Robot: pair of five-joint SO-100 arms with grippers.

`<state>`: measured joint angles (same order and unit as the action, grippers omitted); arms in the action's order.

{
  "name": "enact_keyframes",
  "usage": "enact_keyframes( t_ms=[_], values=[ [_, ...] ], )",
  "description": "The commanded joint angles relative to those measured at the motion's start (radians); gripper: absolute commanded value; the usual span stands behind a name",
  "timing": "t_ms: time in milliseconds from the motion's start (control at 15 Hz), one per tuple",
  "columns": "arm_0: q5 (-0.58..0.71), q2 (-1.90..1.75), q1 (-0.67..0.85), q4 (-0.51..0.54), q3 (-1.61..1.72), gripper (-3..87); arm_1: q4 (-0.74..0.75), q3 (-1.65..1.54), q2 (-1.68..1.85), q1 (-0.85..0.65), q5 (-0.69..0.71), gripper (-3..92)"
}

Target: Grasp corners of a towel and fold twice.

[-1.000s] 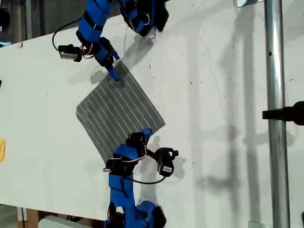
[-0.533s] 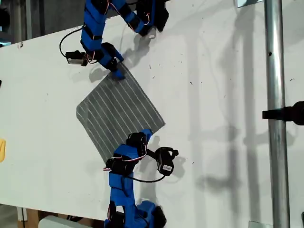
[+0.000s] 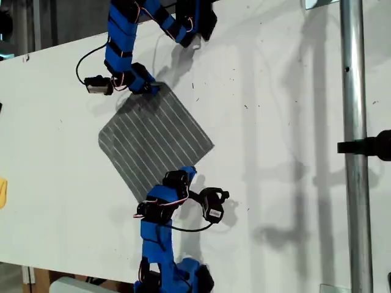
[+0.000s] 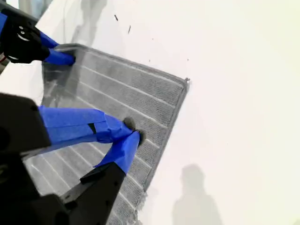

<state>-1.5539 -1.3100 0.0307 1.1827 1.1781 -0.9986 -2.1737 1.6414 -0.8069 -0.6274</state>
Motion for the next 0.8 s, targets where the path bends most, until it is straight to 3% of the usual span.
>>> enact_keyframes(
  t_ms=[0,67,200,333,467,733],
  values=[
    [0.020,-0.014,0.028,-0.002,-0.057,1.8,0.017,0.054,0.003,0.023,-0.012,-0.2],
    [0.060,-0.011,0.023,-0.012,-0.058,6.1,0.018,0.054,0.002,0.025,-0.015,-0.2],
    [0.161,0.000,-0.005,-0.081,-0.055,22.8,0.021,0.054,-0.005,0.031,-0.018,-0.2],
    [0.305,0.038,-0.005,-0.170,-0.067,24.1,0.023,0.054,-0.009,0.037,-0.029,-0.2],
    [0.374,0.167,0.014,-0.193,-0.156,23.5,0.028,0.055,-0.011,0.048,-0.038,-0.2],
    [0.347,0.433,0.058,-0.256,-0.302,20.3,0.026,0.055,-0.014,0.064,-0.055,-0.2]
  ],
)
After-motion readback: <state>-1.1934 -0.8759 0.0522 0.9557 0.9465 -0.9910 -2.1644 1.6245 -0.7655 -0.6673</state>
